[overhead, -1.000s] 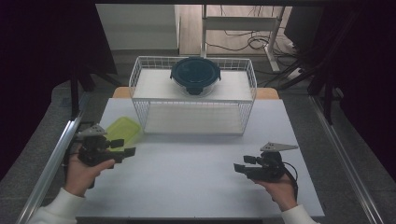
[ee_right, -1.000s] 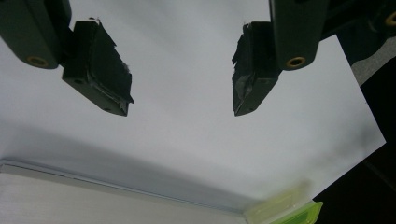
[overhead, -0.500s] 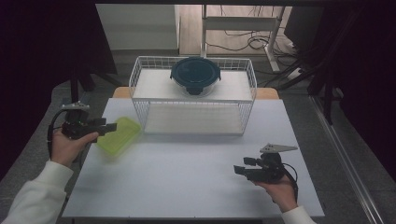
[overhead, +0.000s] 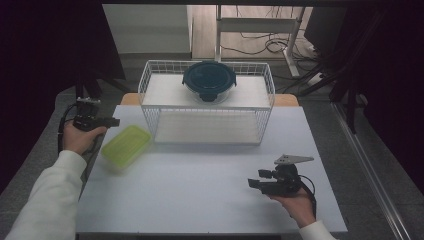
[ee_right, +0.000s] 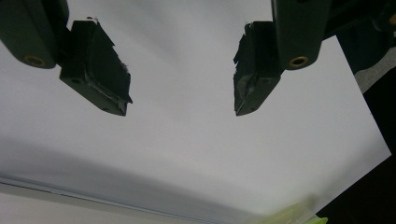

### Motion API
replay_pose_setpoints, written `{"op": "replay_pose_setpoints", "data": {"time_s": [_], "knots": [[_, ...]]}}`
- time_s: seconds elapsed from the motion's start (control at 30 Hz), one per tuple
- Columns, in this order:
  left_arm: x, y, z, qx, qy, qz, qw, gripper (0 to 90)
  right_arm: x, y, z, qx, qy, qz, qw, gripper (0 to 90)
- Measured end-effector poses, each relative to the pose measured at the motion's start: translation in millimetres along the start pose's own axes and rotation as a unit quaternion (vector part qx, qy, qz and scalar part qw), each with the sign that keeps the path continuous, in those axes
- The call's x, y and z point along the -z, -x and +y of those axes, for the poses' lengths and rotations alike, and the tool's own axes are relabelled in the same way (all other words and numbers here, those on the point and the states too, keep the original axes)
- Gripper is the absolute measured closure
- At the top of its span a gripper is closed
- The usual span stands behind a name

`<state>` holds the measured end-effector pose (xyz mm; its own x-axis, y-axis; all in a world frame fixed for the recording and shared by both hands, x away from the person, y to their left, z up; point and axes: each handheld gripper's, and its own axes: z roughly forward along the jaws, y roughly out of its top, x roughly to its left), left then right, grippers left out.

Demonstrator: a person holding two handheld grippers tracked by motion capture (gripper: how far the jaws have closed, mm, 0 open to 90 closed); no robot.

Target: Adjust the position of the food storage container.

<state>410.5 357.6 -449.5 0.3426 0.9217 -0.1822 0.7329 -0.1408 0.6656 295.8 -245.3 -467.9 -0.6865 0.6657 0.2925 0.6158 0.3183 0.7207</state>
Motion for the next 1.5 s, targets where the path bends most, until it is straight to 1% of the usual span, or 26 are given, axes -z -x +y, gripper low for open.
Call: {"op": "replay_pose_setpoints", "data": {"time_s": [0.1, 0.13, 0.2, 0.27, 0.3, 0.47, 0.53, 0.63, 0.77, 0.83, 0.9, 0.97, 1.03, 1.13, 1.23, 1.27, 1.3, 1.33, 1.37, 1.4, 1.5], "knots": [[-17.0, -7.7, 4.4, -0.008, -0.021, 0.020, 0.9995, 78.6, -1.7, 0.6, 0.1, -0.001, -0.001, -0.002, 1.0000, 36.3], [-22.6, -9.2, 5.2, -0.005, -0.025, 0.023, 0.9994, 80.9, -2.1, 0.9, 0.1, -0.001, -0.003, -0.002, 1.0000, 36.3], [-33.7, -11.7, 6.7, -0.010, -0.035, 0.038, 0.9986, 83.0, -3.3, 1.6, -0.4, -0.001, -0.006, -0.004, 1.0000, 36.2], [-43.4, -12.7, 8.2, -0.014, -0.038, 0.044, 0.9982, 84.1, -4.3, 2.1, -1.3, -0.003, -0.009, -0.005, 0.9999, 36.2], [-48.5, -12.2, 10.0, -0.017, -0.040, 0.044, 0.9981, 84.5, -4.7, 2.7, -1.8, -0.001, -0.011, -0.006, 0.9999, 36.2], [-64.7, -6.2, 20.7, -0.024, -0.042, 0.027, 0.9985, 87.1, -5.5, 4.3, -3.0, -0.004, -0.013, -0.008, 0.9999, 36.2], [-72.6, -1.0, 26.5, -0.028, -0.044, 0.018, 0.9985, 88.1, -6.3, 5.0, -3.0, -0.003, -0.013, -0.009, 0.9999, 36.2], [-81.4, 6.5, 31.0, -0.035, -0.051, 0.009, 0.9980, 89.4, -7.4, 5.9, -3.1, -0.003, -0.015, -0.009, 0.9998, 36.1], [-90.6, 15.8, 32.8, -0.047, -0.070, -0.004, 0.9965, 90.0, -7.8, 6.6, -3.5, -0.005, -0.017, -0.008, 0.9998, 36.1], [-94.2, 18.4, 32.0, -0.054, -0.083, -0.004, 0.9951, 90.0, -7.4, 7.2, -3.7, -0.006, -0.016, -0.007, 0.9998, 36.1], [-96.4, 19.6, 29.8, -0.052, -0.089, -0.003, 0.9947, 90.0, -6.8, 7.3, -3.7, -0.007, -0.015, -0.007, 0.9998, 36.1], [-95.0, 19.9, 28.6, -0.044, -0.089, -0.005, 0.9950, 90.0, -6.2, 7.3, -3.7, -0.007, -0.014, -0.006, 0.9999, 36.1], [-92.2, 20.1, 26.5, -0.047, -0.096, -0.005, 0.9943, 90.0, -5.6, 7.5, -3.7, -0.006, -0.013, -0.006, 0.9999, 36.1], [-86.4, 20.9, 20.2, -0.043, -0.100, -0.009, 0.9940, 90.0, -5.7, 7.9, -3.5, -0.006, -0.012, -0.005, 0.9999, 36.1], [-79.1, 22.5, 11.5, -0.047, -0.101, -0.014, 0.9937, 90.0, -6.1, 7.7, -3.4, -0.005, -0.013, -0.004, 0.9999, 36.1], [-76.7, 23.8, 7.9, -0.045, -0.099, -0.017, 0.9940, 90.0, -6.2, 7.4, -3.3, -0.005, -0.014, -0.004, 0.9999, 36.1], [-73.4, 24.5, 4.4, -0.049, -0.102, -0.020, 0.9934, 90.0, -6.2, 7.1, -3.3, -0.004, -0.014, -0.004, 0.9999, 36.1], [-71.0, 26.5, 0.0, -0.045, -0.100, -0.024, 0.9937, 90.0, -6.4, 6.7, -3.3, -0.004, -0.013, -0.003, 0.9999, 36.1], [-68.2, 28.2, -4.2, -0.045, -0.101, -0.025, 0.9936, 90.0, -6.4, 6.3, -3.1, -0.003, -0.013, -0.002, 0.9999, 36.1], [-64.8, 29.2, -8.2, -0.051, -0.107, -0.026, 0.9926, 90.0, -6.3, 5.7, -3.0, -0.002, -0.013, -0.002, 0.9999, 36.1], [-57.7, 33.7, -21.8, -0.048, -0.105, -0.029, 0.9929, 90.0, -6.3, 4.5, -2.2, -0.002, -0.013, -0.001, 0.9999, 36.1]]}}
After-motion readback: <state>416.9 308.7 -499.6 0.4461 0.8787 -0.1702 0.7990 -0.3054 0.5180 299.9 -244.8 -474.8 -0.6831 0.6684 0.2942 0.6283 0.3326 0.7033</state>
